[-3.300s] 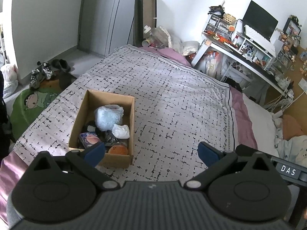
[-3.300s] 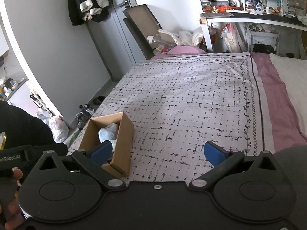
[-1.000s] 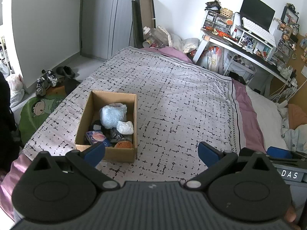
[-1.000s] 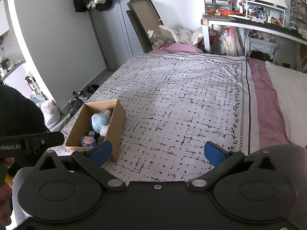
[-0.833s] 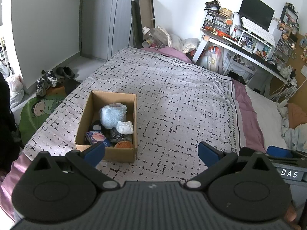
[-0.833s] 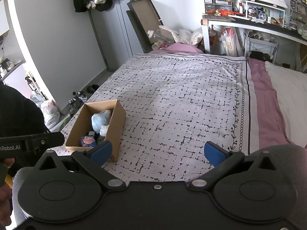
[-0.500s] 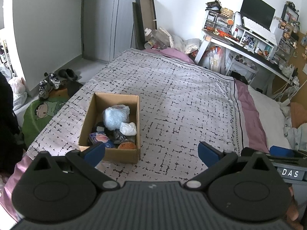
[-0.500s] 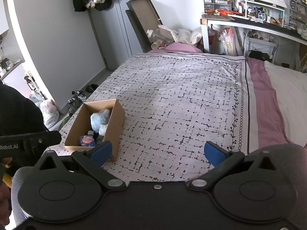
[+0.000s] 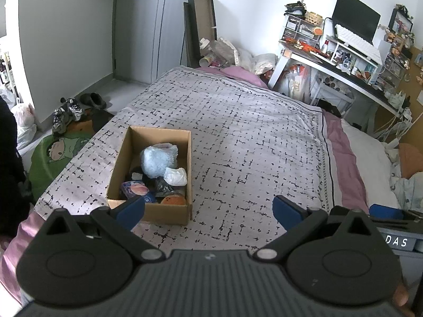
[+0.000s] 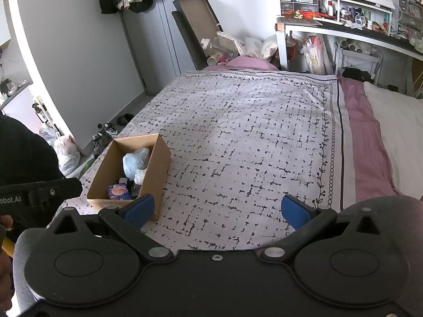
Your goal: Organize soft objects
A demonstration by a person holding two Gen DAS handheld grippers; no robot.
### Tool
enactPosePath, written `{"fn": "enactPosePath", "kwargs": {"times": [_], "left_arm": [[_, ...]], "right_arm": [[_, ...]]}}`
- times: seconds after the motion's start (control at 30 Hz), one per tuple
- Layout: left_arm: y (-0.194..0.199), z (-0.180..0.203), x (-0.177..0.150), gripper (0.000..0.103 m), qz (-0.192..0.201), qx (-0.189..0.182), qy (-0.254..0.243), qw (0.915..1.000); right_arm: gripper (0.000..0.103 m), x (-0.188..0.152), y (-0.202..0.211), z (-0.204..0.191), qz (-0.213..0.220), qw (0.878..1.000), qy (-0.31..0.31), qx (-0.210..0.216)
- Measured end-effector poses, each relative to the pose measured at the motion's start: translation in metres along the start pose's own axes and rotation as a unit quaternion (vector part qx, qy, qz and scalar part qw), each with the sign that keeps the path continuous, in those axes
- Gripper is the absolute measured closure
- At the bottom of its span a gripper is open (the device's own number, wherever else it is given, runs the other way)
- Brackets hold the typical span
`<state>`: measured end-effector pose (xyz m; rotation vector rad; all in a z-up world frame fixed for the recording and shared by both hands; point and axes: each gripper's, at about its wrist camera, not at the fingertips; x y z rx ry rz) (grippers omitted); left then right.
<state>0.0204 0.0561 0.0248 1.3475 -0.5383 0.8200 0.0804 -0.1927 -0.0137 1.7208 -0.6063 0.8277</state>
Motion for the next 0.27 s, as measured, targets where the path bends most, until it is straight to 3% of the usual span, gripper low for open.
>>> {"fn": "enactPosePath", "kwargs": {"times": [0.27], "left_arm": [[-0.0023,0.0027,-0.0014,0.001,0.005,-0.009,-0.004,0.9999]], "right_arm": [[0.000,-0.0021,-0.0057,0.0022,0.000,1.000,-0.003,-0.002]]}}
Point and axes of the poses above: each gripper's, at about its wrist camera, not at the fingertips, and y roughly against the way its jaws point, z to its right, x to its top, and after that the axes turned 5 degrees about z, right-handed
